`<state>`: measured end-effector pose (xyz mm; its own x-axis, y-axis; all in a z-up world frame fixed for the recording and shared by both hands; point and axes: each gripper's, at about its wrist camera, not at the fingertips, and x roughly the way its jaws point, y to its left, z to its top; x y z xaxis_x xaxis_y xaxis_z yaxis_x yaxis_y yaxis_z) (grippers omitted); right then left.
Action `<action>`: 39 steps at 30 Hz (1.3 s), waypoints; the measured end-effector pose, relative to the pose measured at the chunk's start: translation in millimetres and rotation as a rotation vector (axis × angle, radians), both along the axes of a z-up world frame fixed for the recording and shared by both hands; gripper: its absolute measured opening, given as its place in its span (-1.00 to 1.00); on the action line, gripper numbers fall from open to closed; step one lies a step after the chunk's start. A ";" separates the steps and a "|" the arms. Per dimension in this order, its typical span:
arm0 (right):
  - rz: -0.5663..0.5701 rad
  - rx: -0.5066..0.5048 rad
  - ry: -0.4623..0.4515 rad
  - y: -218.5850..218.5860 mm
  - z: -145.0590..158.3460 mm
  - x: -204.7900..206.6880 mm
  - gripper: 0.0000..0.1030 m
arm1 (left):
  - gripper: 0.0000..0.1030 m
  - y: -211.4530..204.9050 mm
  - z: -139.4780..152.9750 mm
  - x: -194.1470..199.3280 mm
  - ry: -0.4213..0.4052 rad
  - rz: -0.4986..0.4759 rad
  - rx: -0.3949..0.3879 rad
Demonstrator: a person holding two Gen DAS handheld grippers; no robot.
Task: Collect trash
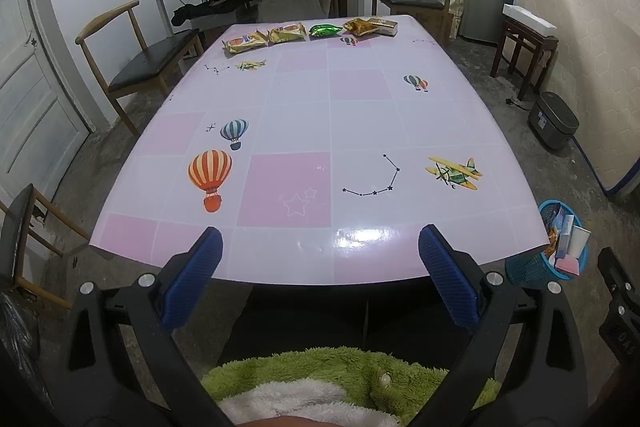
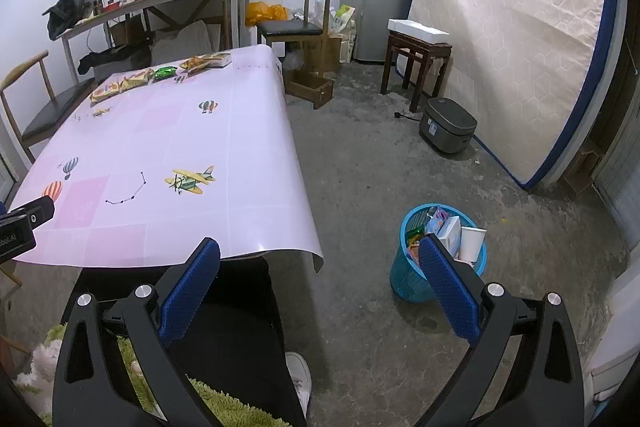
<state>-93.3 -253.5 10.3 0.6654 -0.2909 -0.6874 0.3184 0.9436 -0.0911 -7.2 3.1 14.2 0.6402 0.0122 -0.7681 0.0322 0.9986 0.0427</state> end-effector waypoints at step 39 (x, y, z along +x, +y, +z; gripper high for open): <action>-0.001 0.000 0.002 2.2 0.7 0.6 0.87 | 0.83 2.7 -11.3 0.7 0.023 -0.007 0.002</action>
<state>-92.6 -251.3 11.0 0.6641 -0.2915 -0.6885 0.3188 0.9434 -0.0919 -6.6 5.8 2.9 0.6221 0.0099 -0.7829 0.0398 0.9982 0.0442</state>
